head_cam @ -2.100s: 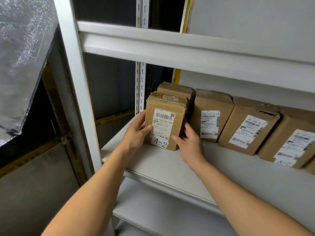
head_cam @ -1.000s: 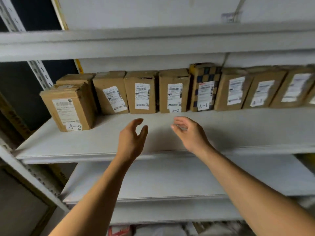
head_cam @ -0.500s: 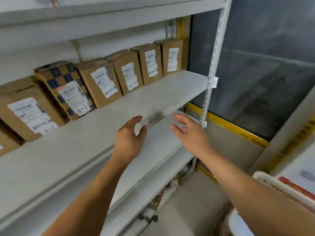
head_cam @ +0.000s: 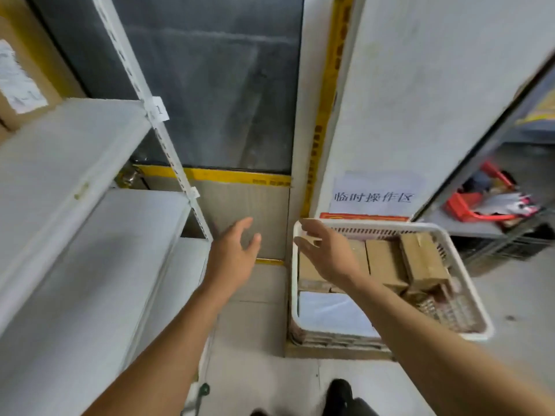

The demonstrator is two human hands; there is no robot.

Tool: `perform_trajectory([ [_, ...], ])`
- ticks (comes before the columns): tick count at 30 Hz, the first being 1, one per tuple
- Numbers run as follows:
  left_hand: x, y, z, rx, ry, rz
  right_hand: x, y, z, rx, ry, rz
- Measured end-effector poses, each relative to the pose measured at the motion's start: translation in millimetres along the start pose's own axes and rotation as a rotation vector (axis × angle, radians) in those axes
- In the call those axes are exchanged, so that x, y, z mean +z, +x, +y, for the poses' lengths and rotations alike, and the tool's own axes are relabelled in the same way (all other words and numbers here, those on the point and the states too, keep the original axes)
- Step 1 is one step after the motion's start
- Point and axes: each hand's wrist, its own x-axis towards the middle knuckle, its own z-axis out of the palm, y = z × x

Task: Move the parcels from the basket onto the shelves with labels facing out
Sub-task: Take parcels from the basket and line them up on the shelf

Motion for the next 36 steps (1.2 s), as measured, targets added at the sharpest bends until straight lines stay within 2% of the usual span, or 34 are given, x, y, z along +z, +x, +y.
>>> perform_trajectory([
  [9, 170.4, 32.7, 78.5, 0.048, 0.039, -0.254, -92.0, -10.5, 150.0, 0.258, 0.047, 0.118],
  [18, 365.3, 55.9, 146.8, -0.053, 0.032, -0.528, -187.9, 10.2, 320.2, 0.506, -0.001, 0.163],
  [22, 432.6, 64.6, 151.2, -0.097, 0.024, -0.648, -191.5, 24.0, 380.1, 0.58, 0.002, 0.172],
  [28, 528.2, 87.6, 137.1, -0.228, -0.034, -0.75, -178.0, 49.6, 448.6, 0.668, -0.135, 0.208],
  [32, 588.1, 106.4, 128.3, -0.324, -0.122, -0.773, -155.1, 66.8, 491.8, 0.718, -0.187, 0.209],
  [36, 617.2, 114.5, 126.4, -0.416, -0.206, -0.763, -129.6, 75.9, 516.9, 0.743, -0.203, 0.261],
])
